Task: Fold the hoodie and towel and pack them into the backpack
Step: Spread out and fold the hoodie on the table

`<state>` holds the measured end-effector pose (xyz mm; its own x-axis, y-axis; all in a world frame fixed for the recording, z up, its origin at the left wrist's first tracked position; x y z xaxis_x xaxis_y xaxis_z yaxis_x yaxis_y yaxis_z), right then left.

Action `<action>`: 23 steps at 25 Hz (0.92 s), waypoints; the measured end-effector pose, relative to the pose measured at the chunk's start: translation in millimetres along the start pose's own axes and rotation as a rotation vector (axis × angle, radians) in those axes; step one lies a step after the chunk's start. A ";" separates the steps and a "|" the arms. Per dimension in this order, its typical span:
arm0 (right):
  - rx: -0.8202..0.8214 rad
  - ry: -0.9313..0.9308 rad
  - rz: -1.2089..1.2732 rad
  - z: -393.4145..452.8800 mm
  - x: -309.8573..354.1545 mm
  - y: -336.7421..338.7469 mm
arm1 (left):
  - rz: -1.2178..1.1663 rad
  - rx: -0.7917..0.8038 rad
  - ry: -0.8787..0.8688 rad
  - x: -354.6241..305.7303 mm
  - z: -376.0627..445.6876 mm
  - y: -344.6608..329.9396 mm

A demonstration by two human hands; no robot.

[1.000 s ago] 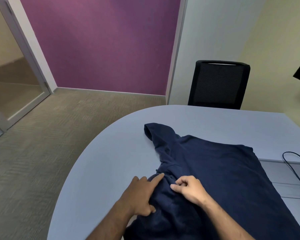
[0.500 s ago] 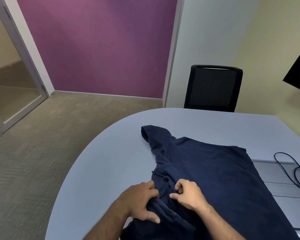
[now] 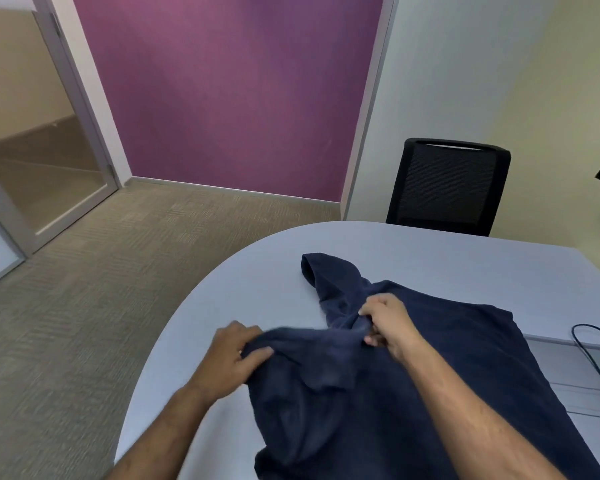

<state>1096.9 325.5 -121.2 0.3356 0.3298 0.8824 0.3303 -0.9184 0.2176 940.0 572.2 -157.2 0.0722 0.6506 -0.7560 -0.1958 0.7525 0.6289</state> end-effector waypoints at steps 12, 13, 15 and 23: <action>0.491 0.315 0.032 -2.9 98.6 -186.4 | -0.508 -0.802 0.898 171.3 -72.2 145.1; 0.448 0.310 -0.062 -1.3 79.0 -183.6 | -0.471 -0.723 0.989 179.9 -79.2 134.1; 0.393 0.287 -0.240 3.6 33.1 -170.7 | -0.200 -0.620 0.931 164.9 -86.5 117.2; 0.182 0.324 -0.844 17.6 -97.1 -80.8 | 0.787 0.260 0.099 124.4 -62.9 14.3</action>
<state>1053.1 371.5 -231.8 -0.3343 0.7722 0.5404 0.4958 -0.3436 0.7976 884.7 657.5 -253.7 -0.0799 0.9933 -0.0829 0.0794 0.0893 0.9928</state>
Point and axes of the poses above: each hand's wrist, its own z-axis towards the middle knuckle, its own y-axis out of the back of the hand, x = y × z, the point moved 5 cm from there along z, towards the middle knuckle, and after that the axes turned 4 degrees about x, right-handed, at the moved point
